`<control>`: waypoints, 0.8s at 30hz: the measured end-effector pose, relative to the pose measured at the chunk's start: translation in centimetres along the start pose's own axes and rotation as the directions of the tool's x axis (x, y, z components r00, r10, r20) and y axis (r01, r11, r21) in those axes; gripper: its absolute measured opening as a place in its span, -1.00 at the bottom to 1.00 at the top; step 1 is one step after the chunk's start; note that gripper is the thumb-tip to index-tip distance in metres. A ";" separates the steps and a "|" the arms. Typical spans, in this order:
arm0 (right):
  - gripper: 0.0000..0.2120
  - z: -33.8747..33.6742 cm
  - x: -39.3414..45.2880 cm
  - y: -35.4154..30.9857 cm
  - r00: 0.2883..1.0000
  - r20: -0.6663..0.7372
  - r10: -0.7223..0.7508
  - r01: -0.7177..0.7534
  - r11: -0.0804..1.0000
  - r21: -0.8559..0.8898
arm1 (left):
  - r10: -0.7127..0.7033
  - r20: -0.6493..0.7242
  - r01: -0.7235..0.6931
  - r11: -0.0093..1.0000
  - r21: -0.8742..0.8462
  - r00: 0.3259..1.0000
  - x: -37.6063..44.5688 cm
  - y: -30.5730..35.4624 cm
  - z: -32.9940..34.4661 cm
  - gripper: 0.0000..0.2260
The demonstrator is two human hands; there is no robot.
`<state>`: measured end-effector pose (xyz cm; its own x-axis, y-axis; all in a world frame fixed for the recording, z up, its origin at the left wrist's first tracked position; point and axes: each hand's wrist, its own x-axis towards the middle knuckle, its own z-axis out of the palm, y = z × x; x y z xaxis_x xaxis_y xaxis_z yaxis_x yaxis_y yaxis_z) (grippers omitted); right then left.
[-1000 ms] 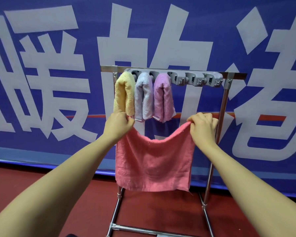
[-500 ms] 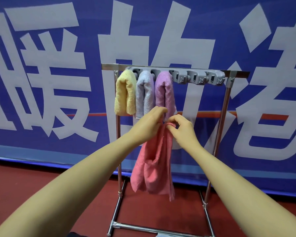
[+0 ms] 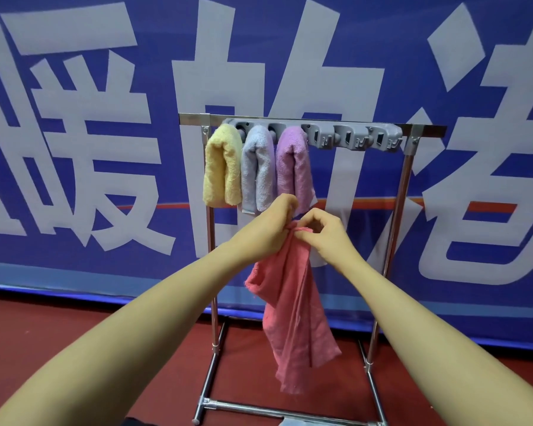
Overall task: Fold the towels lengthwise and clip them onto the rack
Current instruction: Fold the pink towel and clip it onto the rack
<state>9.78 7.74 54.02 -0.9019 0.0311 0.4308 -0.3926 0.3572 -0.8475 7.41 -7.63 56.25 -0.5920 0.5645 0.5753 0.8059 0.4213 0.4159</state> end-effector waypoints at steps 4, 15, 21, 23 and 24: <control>-0.77 0.2 0.0 0.5 0.999 0.024 0.045 -0.044 0.998 -0.033 | 0.022 0.001 -0.022 0.996 0.091 1.000 -0.4 -1.2 0.6 -0.84; -0.84 0.6 0.5 0.4 0.996 0.013 -0.088 0.089 0.978 -0.190 | 0.183 -0.065 -0.144 0.911 0.386 0.981 -1.5 -2.0 0.6 -0.73; -0.83 -0.3 0.9 -0.8 0.969 -0.181 -0.170 0.156 0.984 -0.089 | 0.094 -0.063 -0.060 0.910 0.410 0.994 -3.2 -3.0 1.0 -0.67; -0.84 -0.6 1.0 -1.1 0.962 -0.202 -0.184 0.168 0.981 -0.094 | 0.079 -0.040 -0.055 0.906 0.419 0.996 -3.8 -3.8 1.4 -0.62; -0.85 -0.7 1.0 -1.3 0.960 -0.205 -0.190 0.172 0.980 -0.103 | 0.060 -0.023 -0.045 0.908 0.417 0.998 -4.0 -4.1 1.5 -0.58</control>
<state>9.51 7.99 55.74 -0.7542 0.1534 0.6384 -0.5211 0.4516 -0.7242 6.46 -10.56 51.17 -0.5424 0.5720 0.6153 0.7551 0.6530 0.0586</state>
